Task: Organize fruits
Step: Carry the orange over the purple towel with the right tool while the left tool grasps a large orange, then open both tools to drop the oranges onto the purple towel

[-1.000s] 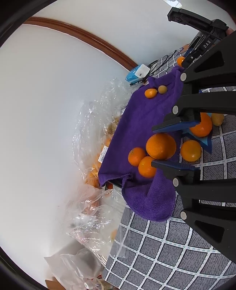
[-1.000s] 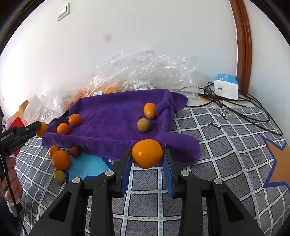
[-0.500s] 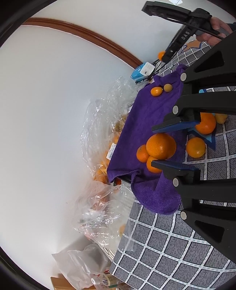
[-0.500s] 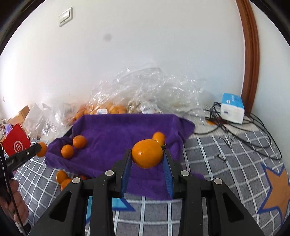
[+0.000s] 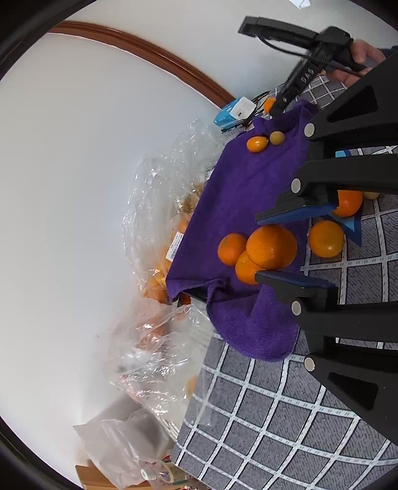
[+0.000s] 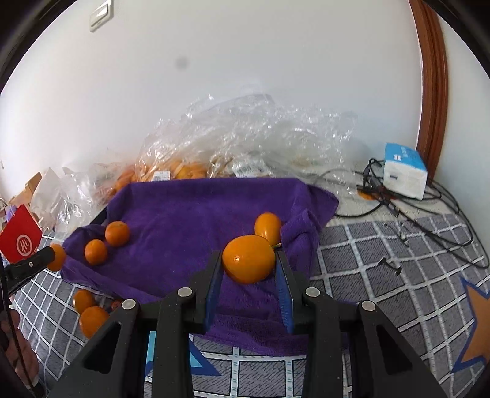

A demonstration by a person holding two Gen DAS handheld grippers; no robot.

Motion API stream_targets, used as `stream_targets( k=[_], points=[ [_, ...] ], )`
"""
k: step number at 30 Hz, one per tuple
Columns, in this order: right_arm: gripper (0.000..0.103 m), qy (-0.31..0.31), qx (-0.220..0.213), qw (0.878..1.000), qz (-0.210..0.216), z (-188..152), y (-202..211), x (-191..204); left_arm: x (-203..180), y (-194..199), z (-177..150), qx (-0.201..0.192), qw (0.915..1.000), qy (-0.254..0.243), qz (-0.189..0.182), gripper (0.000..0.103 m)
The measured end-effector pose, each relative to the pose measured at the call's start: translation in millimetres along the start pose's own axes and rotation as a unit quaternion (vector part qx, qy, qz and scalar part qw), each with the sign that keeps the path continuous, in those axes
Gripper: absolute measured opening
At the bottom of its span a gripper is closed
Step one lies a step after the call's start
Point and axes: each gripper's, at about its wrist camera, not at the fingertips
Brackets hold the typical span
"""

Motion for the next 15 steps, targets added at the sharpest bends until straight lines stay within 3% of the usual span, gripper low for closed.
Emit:
stream_targets(
  k=[7, 15],
  points=[
    [0.034, 0.016, 0.055, 0.998, -0.016, -8.5, -21.6, 5.0, -8.9, -0.5, -1.8, -0.001, 0.9997, -0.024, 0.009, 0.029],
    [0.034, -0.003, 0.060, 0.998, -0.008, -10.6, -22.6, -1.4, -16.9, -6.9, -2.8, 0.024, 0.9979, -0.045, 0.040, 0.029]
  ],
)
Point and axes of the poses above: each gripper's, at about its wrist camera, not at the fingertips, and y roughly against the way its jaws point, x to its left, z to its top, and after that the axes turned 9 degrees about -y, right-handed
